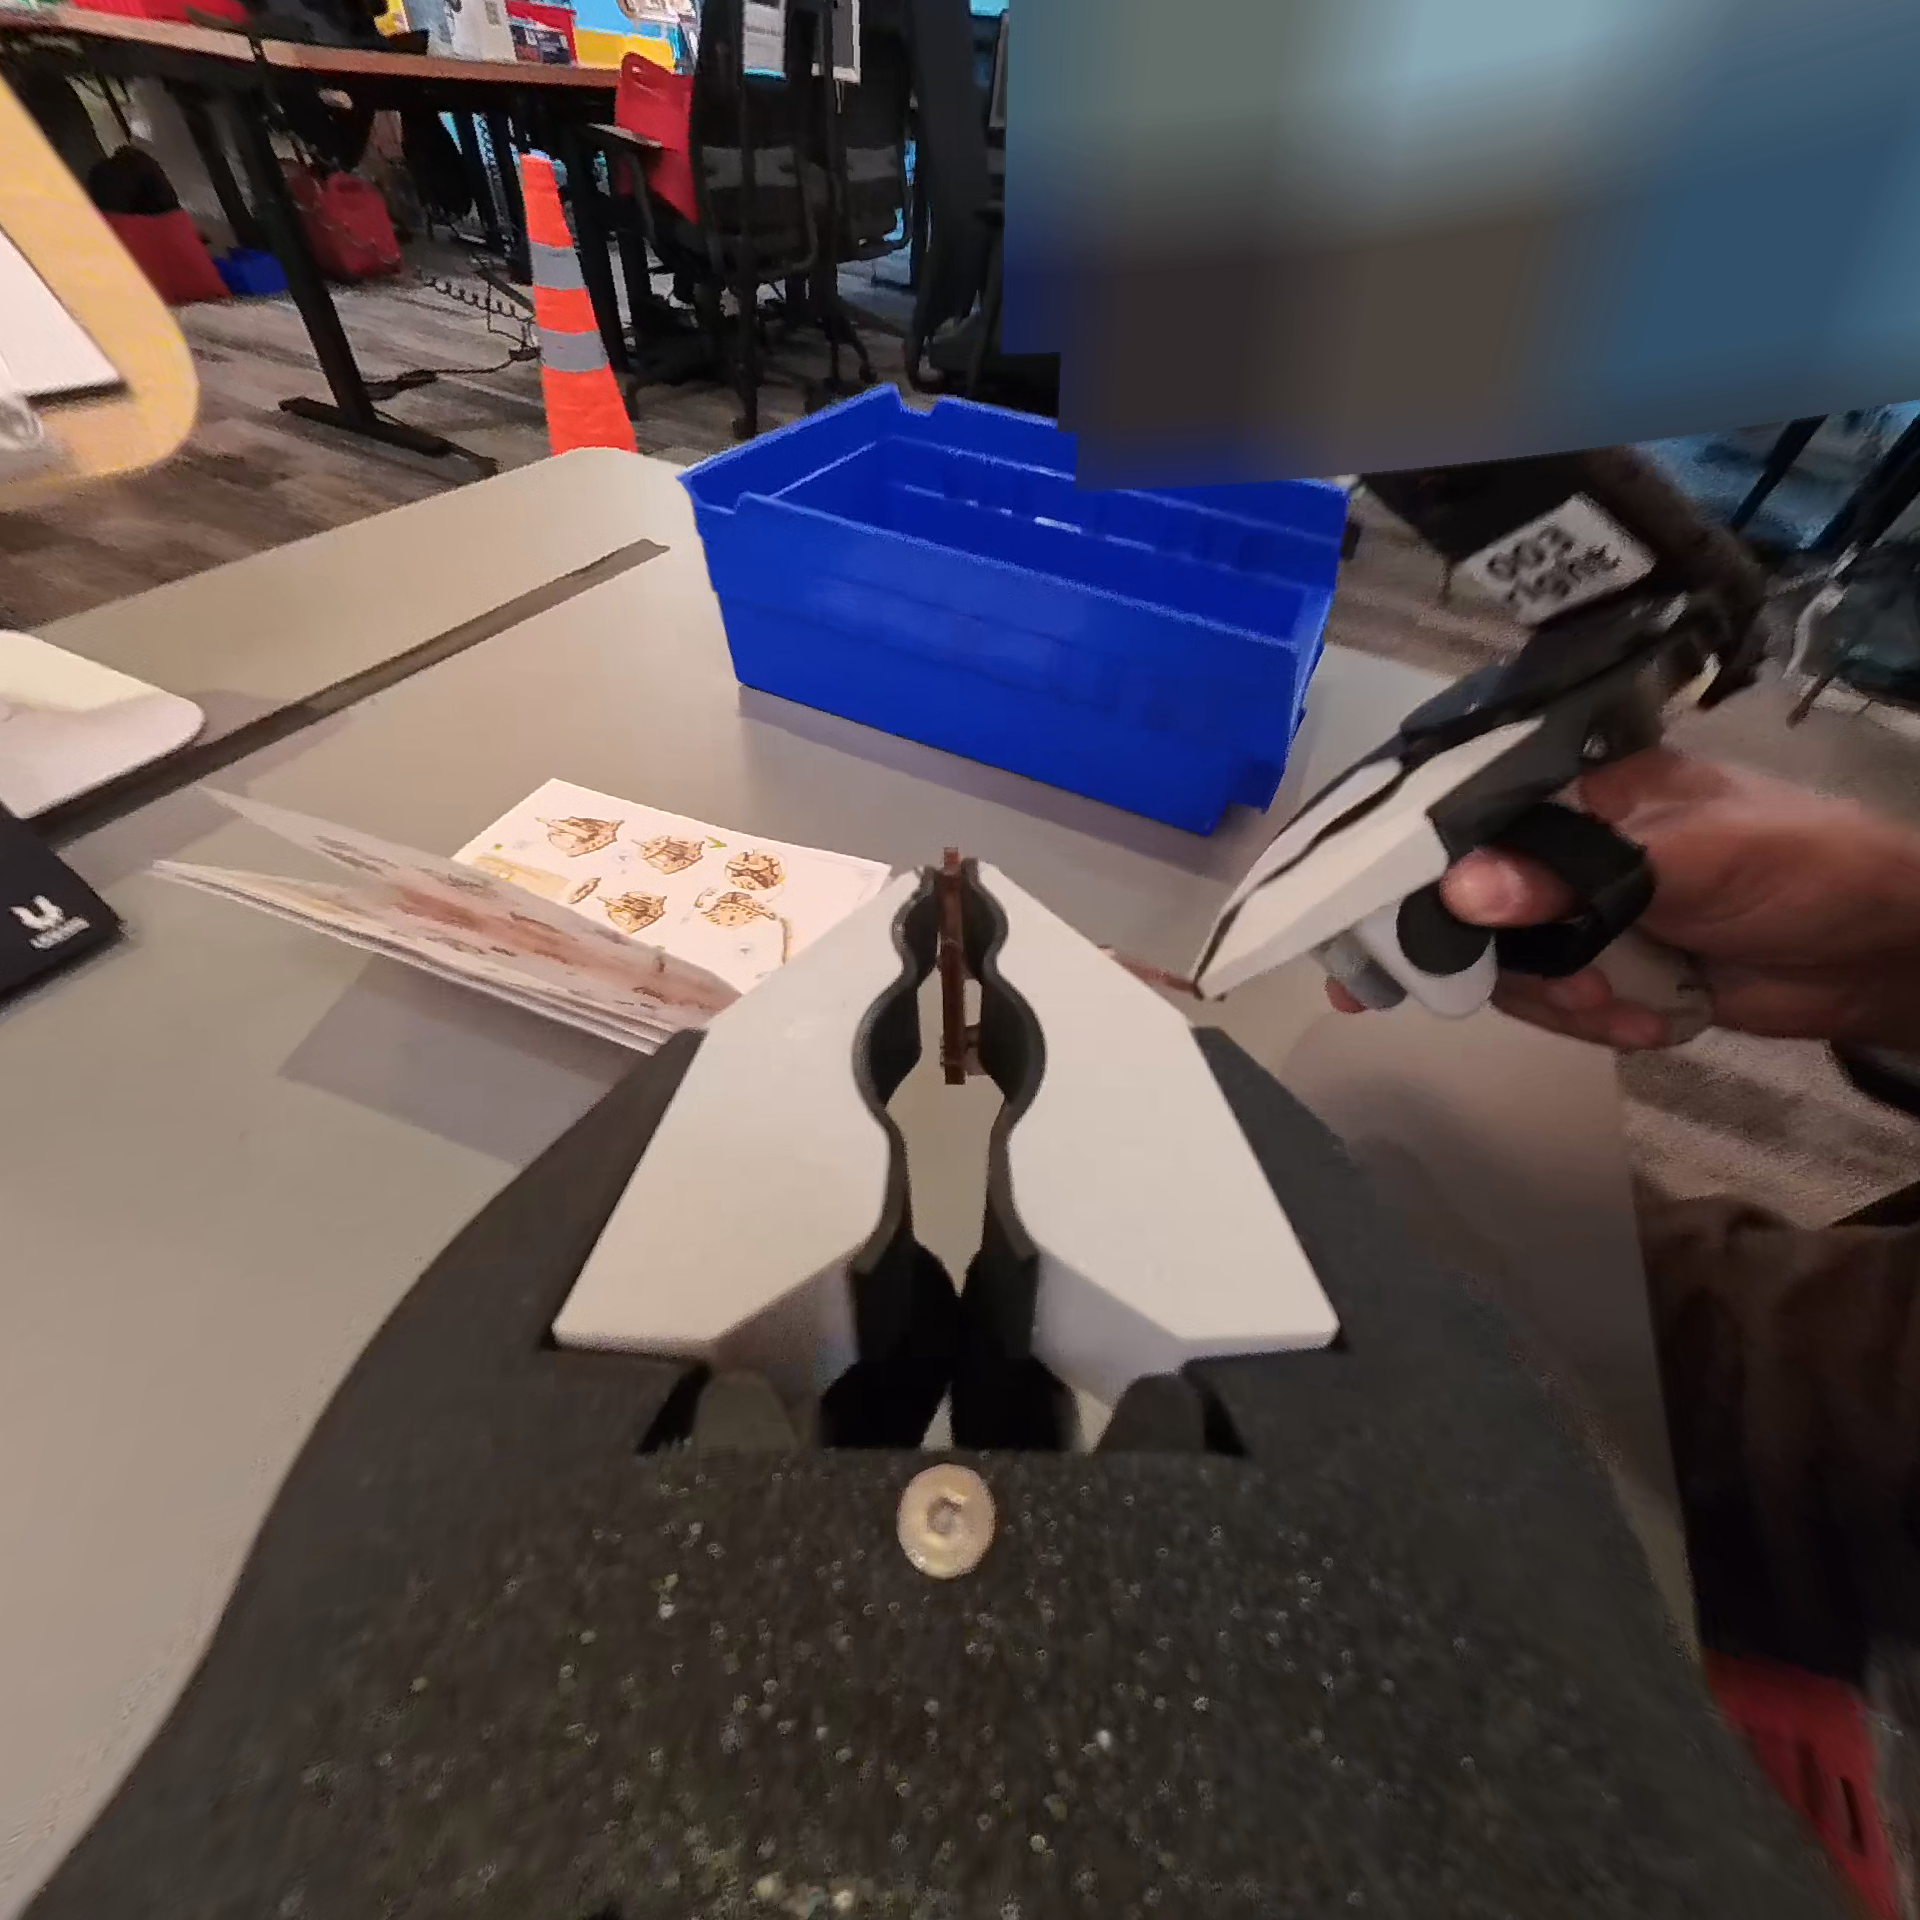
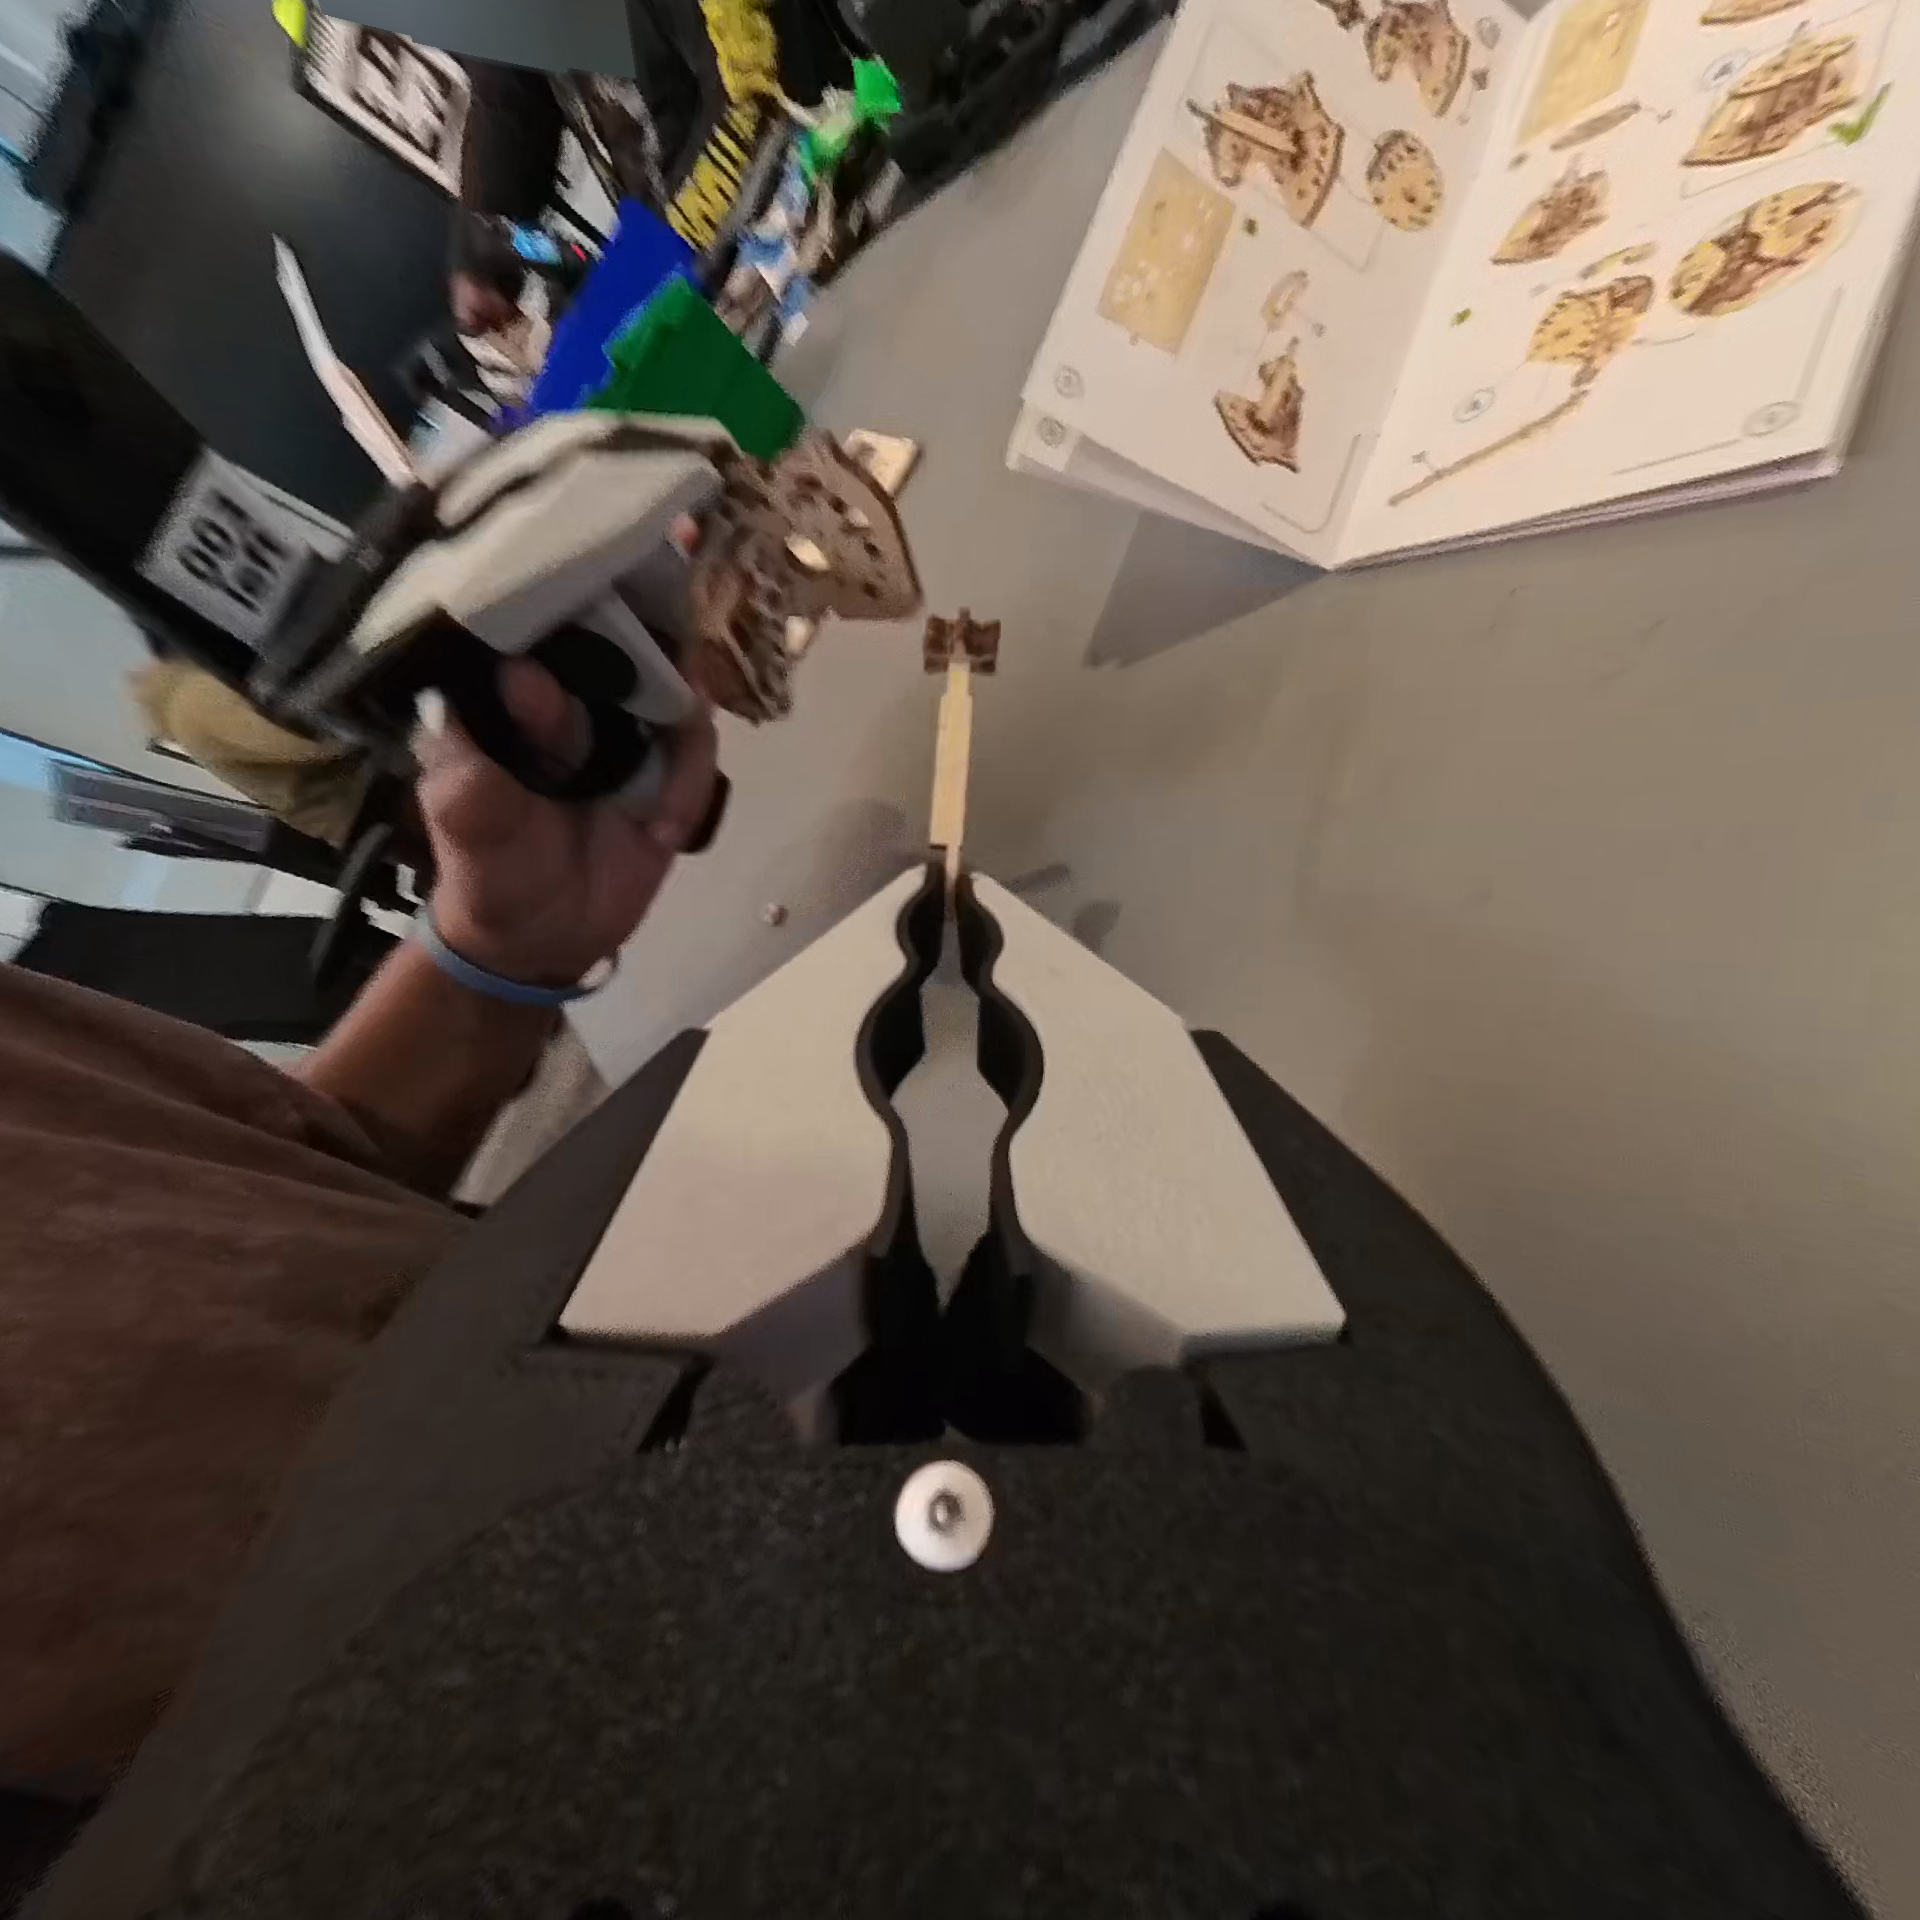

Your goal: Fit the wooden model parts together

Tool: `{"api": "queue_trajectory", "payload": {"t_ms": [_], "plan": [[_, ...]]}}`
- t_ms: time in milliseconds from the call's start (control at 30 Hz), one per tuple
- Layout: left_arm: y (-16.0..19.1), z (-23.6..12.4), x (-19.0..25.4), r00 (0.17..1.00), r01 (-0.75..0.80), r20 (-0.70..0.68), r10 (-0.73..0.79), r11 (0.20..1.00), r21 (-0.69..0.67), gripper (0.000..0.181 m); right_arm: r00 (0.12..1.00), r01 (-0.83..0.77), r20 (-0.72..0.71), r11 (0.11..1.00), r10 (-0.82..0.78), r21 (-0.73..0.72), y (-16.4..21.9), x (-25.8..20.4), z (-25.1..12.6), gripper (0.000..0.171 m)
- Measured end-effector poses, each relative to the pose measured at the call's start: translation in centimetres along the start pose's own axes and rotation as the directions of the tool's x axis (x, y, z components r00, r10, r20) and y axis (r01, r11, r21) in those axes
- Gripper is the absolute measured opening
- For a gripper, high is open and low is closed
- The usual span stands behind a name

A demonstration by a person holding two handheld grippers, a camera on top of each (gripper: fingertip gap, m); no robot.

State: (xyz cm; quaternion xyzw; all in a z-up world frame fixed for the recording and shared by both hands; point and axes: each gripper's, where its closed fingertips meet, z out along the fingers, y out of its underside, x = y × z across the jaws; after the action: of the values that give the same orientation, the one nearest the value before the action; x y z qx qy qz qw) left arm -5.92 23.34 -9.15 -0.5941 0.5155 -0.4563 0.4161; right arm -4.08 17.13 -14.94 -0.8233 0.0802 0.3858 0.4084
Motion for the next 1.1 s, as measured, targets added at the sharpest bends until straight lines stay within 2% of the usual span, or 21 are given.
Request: {"api": "queue_trajectory", "payload": {"t_ms": [67,167,300,367,533,1100], "plan": [[-0.1,-0.2,-0.6,0.997,0.073,-0.034,-0.072,0.997,0.028,0.001,0.997,0.042,-0.066,0.999,-0.043,-0.024,0.2,1.1,-0.3,0.001],[0.2,-0.3,-1.8,0.982,0.164,-0.107,-0.157,0.985,0.054,0.001,0.997,0.049,-0.064,0.999,-0.050,-0.013,-0.2,1.3,-0.7,0.001],[0.3,-1.4,-3.6,0.906,0.358,-0.280,-0.318,0.928,0.105,0.001,0.997,0.034,-0.064,0.999,-0.035,-0.003,-0.4,1.9,-1.0,0.001],[1.2,-2.2,-4.9,0.876,0.420,-0.309,-0.370,0.901,0.112,0.001,0.997,0.035,-0.068,0.999,-0.035,-0.008,-0.3,2.3,-1.0,0.001],[3.0,-3.1,-7.8,0.864,0.471,-0.269,-0.426,0.872,0.133,0.001,0.997,0.064,-0.041,0.996,-0.066,-0.059,0.7,2.4,0.0,0.001],[4.1,-2.0,-9.4,0.833,0.540,-0.200,-0.516,0.836,0.094,0.000,0.998,-0.045,0.034,0.995,0.048,-0.093,1.9,3.1,0.8,0.002]]}}
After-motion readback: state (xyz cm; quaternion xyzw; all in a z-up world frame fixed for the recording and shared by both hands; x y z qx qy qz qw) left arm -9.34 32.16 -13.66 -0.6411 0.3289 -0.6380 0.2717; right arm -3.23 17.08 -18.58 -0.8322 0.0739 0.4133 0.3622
